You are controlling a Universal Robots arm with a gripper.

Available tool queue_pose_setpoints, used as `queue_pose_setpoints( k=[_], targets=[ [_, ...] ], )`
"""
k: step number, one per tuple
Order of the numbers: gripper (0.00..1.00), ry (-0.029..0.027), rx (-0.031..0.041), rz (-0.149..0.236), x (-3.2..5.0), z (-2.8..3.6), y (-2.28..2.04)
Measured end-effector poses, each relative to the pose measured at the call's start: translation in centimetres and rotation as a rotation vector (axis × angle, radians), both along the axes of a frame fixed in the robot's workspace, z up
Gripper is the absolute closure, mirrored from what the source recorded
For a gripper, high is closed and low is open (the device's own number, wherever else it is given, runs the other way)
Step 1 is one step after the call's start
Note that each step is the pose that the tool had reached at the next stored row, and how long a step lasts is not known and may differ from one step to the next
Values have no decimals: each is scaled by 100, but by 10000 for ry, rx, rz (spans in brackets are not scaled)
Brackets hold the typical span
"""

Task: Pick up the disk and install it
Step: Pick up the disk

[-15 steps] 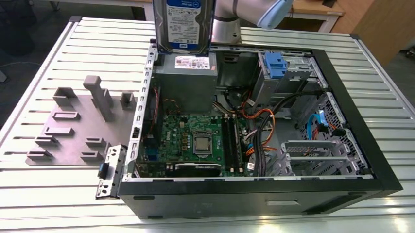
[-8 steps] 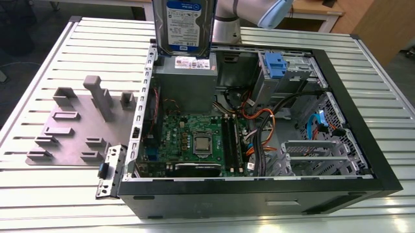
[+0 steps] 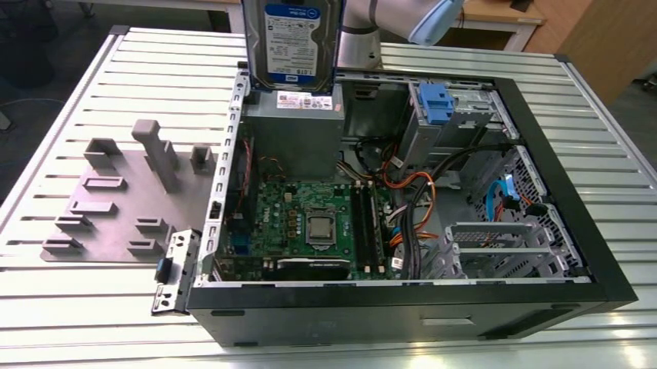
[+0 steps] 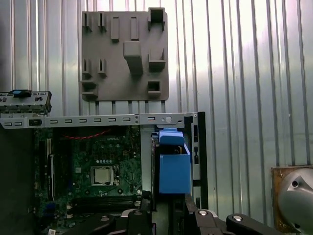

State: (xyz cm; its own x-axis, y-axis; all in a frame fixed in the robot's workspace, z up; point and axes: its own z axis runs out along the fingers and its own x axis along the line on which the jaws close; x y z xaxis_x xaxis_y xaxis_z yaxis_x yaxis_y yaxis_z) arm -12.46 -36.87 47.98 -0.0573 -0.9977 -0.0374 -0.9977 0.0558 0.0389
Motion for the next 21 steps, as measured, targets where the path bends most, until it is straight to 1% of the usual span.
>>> queue_pose_setpoints(
  k=[8, 10, 12, 15, 21],
  targets=[
    [65, 0, 1, -1, 3, 0, -1],
    [65, 4, -3, -5, 9, 1, -16],
    [65, 5, -3, -13, 13, 0, -47],
    [65, 6, -5, -18, 23, -1, -108],
    [65, 6, -4, -23, 47, -9, -251]
  ],
)
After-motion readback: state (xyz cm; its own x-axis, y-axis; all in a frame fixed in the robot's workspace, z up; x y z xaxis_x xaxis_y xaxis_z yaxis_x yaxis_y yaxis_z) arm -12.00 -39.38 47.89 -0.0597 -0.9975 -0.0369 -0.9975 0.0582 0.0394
